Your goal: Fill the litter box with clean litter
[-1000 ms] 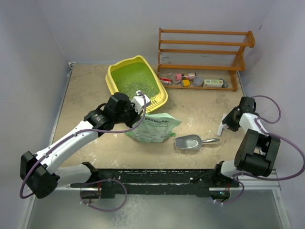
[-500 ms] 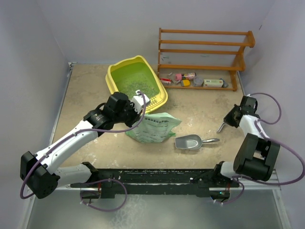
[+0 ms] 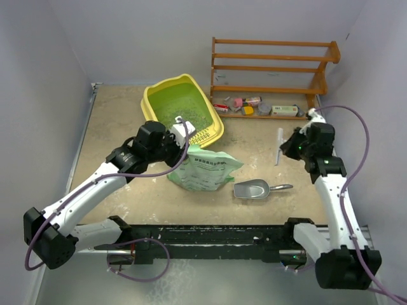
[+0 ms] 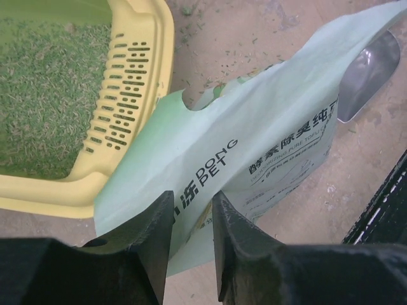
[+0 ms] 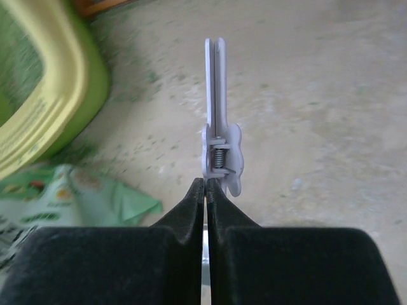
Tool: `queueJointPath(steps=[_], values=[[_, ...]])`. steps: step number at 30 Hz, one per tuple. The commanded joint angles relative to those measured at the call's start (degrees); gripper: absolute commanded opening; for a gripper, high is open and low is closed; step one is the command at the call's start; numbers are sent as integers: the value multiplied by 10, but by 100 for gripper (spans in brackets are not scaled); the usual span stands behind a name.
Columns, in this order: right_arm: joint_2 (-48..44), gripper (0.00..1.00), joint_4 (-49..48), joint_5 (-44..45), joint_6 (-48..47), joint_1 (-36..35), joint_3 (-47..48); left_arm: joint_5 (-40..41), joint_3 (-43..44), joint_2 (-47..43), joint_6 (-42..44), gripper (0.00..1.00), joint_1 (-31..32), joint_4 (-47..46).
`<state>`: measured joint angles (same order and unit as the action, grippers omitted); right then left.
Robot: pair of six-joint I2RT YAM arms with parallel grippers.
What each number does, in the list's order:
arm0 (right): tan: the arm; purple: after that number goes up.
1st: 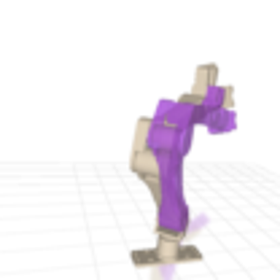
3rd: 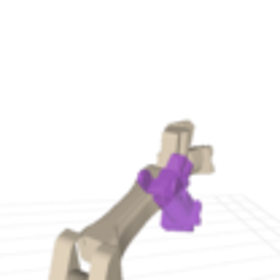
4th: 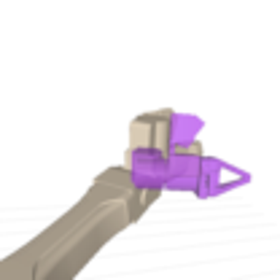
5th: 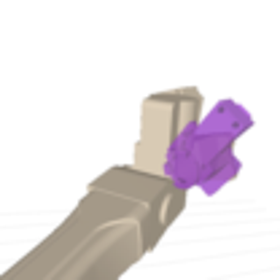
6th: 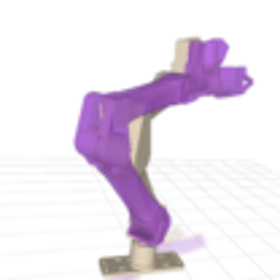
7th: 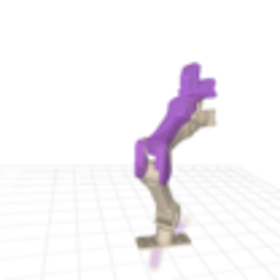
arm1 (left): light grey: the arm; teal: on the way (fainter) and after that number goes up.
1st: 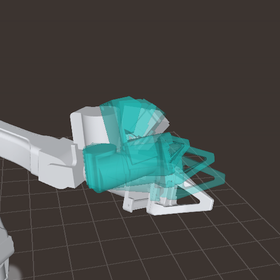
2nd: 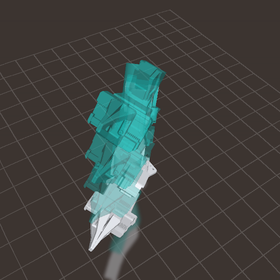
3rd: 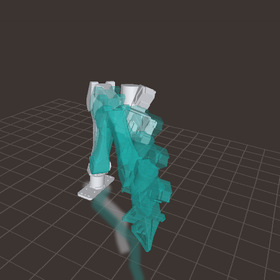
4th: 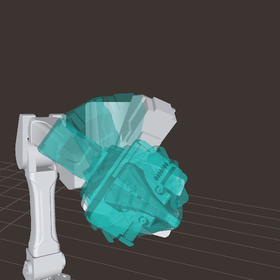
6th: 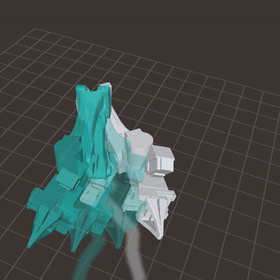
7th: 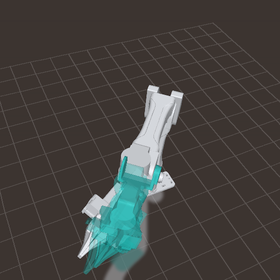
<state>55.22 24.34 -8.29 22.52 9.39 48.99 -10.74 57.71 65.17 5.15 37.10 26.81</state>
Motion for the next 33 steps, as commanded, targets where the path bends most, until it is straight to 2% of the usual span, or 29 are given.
queueJointPath(steps=[1,5,10,13,17,23,29,33], values=[[-17,0,62,-20,-20,-132,68,-10,6,-39,3,36,-6,-64],[-26,0,97,-79,-38,-191,112,-19,5,-67,-3,41,-6,-73],[-71,0,136,-150,-57,-215,157,-53,21,-111,-34,46,-6,-79],[-90,0,138,-229,-56,-216,173,-123,21,-126,-72,52,-7,-116],[-111,0,111,-354,-32,-223,160,-232,21,-108,-124,53,-7,-168],[-144,0,98,-454,-31,-238,146,-303,32,-49,-182,53,-6,-227],[-131,0,145,-482,-52,-240,164,-365,35,-50,-209,54,-6,-280],[-102,0,194,-471,-78,-248,181,-447,46,-54,-212,55,-6,-299]])
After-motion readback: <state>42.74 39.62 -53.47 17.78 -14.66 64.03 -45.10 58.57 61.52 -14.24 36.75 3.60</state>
